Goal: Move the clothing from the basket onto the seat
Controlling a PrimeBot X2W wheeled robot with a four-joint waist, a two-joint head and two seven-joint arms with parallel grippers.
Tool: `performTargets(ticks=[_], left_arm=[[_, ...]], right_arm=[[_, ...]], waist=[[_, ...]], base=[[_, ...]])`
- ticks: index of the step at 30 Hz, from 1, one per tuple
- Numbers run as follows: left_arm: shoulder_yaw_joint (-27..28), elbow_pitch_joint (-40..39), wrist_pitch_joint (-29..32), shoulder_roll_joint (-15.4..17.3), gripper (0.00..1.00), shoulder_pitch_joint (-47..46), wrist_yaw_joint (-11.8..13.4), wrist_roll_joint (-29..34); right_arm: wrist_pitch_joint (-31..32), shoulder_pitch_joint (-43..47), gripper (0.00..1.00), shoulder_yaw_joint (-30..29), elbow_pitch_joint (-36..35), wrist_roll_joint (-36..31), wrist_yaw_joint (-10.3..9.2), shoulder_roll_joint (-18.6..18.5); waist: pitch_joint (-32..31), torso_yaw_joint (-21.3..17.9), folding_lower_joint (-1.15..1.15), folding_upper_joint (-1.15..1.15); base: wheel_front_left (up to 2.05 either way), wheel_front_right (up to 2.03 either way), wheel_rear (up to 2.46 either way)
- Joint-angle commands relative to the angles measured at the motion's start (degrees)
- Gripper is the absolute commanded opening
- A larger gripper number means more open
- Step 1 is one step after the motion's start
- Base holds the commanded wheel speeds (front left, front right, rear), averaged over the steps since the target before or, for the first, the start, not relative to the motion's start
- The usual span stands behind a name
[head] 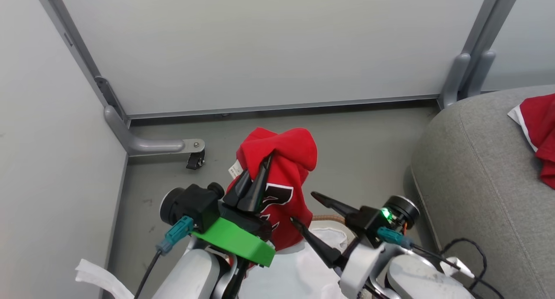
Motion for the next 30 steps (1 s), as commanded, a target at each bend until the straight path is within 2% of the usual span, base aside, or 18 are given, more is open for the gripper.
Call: performTargets(ticks=[1,9,10,11,15,23,24,25,30], left_arm=[[-0.13,0.06,-0.22,-0.1,0.0,-0.87,-0.18,-0.63],[-2.53,0.65,-0.22,-0.68,0.0,-1.8,-0.18,-1.25],[-2.86,0.7,-0.22,-0.77,0.0,-1.92,-0.18,-1.41],[-3.06,0.75,-0.22,-0.83,0.0,-2.03,-0.18,-1.58],[-3.18,0.89,-0.22,-0.9,0.0,-2.34,-0.18,-1.74],[-1.93,0.75,-0.22,-0.95,0.0,-1.78,-0.18,-1.56],[-1.68,0.68,-0.22,-1.01,0.71,-1.64,-0.18,-1.44],[-1.34,0.88,-0.21,-1.03,1.0,-1.5,-0.18,-1.27],[0.17,1.14,-0.2,-1.11,1.0,-0.97,-0.18,0.16]], right_arm=[[-0.01,-1.45,1.0,0.8,1.45,0.08,-0.06,0.53],[-0.02,-6.37,1.0,6.08,10.88,1.62,-0.06,5.41],[-0.02,-6.5,0.29,6.74,11.97,2.28,-0.06,5.95],[-0.02,-6.56,0.0,7.39,12.69,2.83,-0.07,6.32],[-0.02,-6.42,0.0,7.08,13.37,4.75,-0.06,7.39],[-0.02,-5.05,0.0,5.17,12.33,3.9,-0.06,7.87],[-0.02,-4.89,0.0,4.94,12.08,3.65,-0.06,7.91],[-0.02,-4.64,0.0,4.77,12.0,3.67,-0.06,7.94],[-0.02,-3.85,0.0,3.43,10.69,3.04,-0.06,7.76]], waist=[[0.12,0.57,0.0,0.0],[0.76,2.64,0.0,0.0],[0.85,2.9,0.0,0.0],[0.91,3.1,0.0,0.0],[1.32,3.58,0.0,0.0],[1.52,3.08,0.0,0.0],[1.51,2.92,0.0,0.0],[1.51,2.78,0.0,0.0],[1.54,0.92,0.0,0.0]], base=[[0.0,0.0,0.0],[0.0,0.0,0.0],[0.0,0.0,0.0],[0.0,0.0,0.0],[0.0,0.0,0.0],[0.0,0.0,0.0],[0.0,0.0,0.0],[0.0,0.0,0.0],[0.0,0.0,0.0]])
